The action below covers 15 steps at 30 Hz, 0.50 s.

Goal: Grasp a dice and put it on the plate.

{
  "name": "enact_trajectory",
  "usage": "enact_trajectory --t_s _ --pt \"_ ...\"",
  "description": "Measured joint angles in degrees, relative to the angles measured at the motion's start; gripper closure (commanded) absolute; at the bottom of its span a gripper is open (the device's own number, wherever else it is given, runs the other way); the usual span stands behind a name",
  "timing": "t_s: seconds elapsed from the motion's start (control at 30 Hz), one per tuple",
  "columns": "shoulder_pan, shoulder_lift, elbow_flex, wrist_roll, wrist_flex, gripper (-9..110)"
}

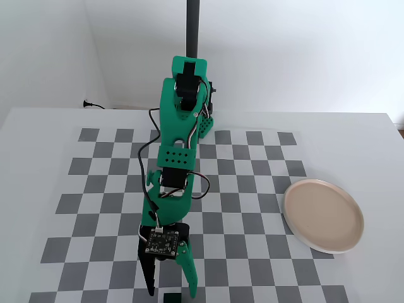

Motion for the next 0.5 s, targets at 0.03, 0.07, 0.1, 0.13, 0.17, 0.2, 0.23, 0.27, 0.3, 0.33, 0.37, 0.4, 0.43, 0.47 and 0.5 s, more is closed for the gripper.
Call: enact_trajectory --t_s 0.03,0.07,0.1,0.13,0.17,0.2,0.23,0.27,0.3,0.33,0.37,0.4,0.43,0.47,0.5 --pt "0.00 -0.88 -0.62 0.00 0.00 75" --pt "0.00 -1.67 -1.23 0.00 0.00 75" --pt "0.00 -2.55 -1.85 0.00 0.00 75" --pt "0.00 -3.43 -2.72 0.00 0.00 75" --pt "0.00 -4.22 -3.34 0.00 0.00 75" --pt "0.00 -5.10 -4.13 0.00 0.00 75" --pt "0.00 -5.89 -4.92 0.00 0.00 75" --pt "0.00 -6.77 -5.80 0.00 0.00 75" --pt "0.00 -7.47 -6.59 0.00 0.00 75" --pt "0.00 -8.26 -7.29 -0.09 0.00 75" --pt "0.00 -9.05 -8.00 -0.09 0.00 75" --pt "0.00 -9.76 -8.70 -0.09 -0.18 75" --pt "0.00 -10.55 -9.32 -0.09 -0.53 74" --pt "0.00 -11.34 -9.93 -0.09 -0.70 74" --pt "0.00 -12.13 -10.55 -0.09 -0.88 74"
